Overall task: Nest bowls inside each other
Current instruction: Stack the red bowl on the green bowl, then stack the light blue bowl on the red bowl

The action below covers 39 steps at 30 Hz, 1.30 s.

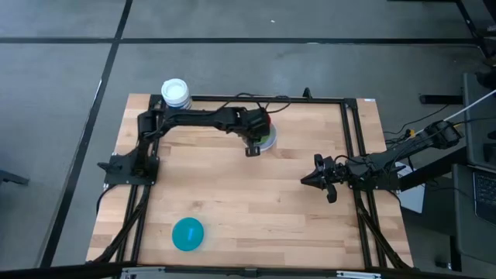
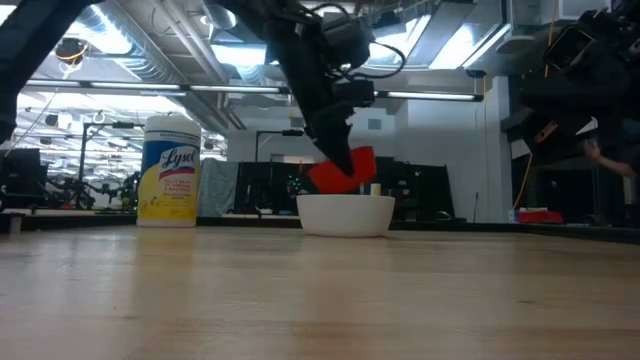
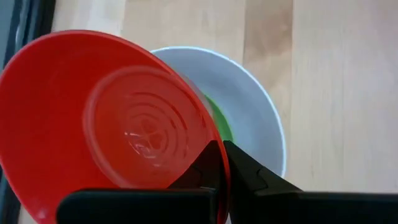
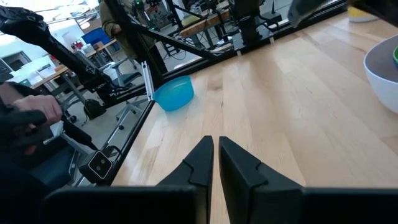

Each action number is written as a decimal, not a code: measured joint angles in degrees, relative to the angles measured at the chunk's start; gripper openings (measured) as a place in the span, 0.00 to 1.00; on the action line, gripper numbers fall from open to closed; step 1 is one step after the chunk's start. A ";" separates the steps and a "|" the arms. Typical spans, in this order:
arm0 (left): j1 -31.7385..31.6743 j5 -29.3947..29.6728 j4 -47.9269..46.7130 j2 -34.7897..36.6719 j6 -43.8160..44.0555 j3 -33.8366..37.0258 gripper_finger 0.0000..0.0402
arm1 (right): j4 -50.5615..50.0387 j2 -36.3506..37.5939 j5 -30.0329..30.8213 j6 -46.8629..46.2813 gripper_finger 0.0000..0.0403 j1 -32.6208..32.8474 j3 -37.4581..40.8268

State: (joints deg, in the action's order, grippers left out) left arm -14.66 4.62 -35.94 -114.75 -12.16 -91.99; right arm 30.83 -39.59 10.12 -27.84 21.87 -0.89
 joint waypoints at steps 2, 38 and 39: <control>-0.07 -0.88 0.25 -0.60 1.17 -0.54 0.01 | -0.01 0.00 0.01 0.13 0.07 0.00 0.00; 2.97 -0.09 1.84 -0.41 5.19 -0.08 0.02 | -0.01 -0.09 8.47 -1.19 0.07 10.02 0.00; 3.25 -0.27 1.95 -0.02 6.37 -0.08 0.01 | 0.00 -0.09 8.68 -1.34 0.07 10.28 0.00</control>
State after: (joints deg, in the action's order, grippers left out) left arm -11.41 4.35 -33.99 -114.77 -5.79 -92.07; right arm 30.83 -39.68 18.80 -29.18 32.15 -0.89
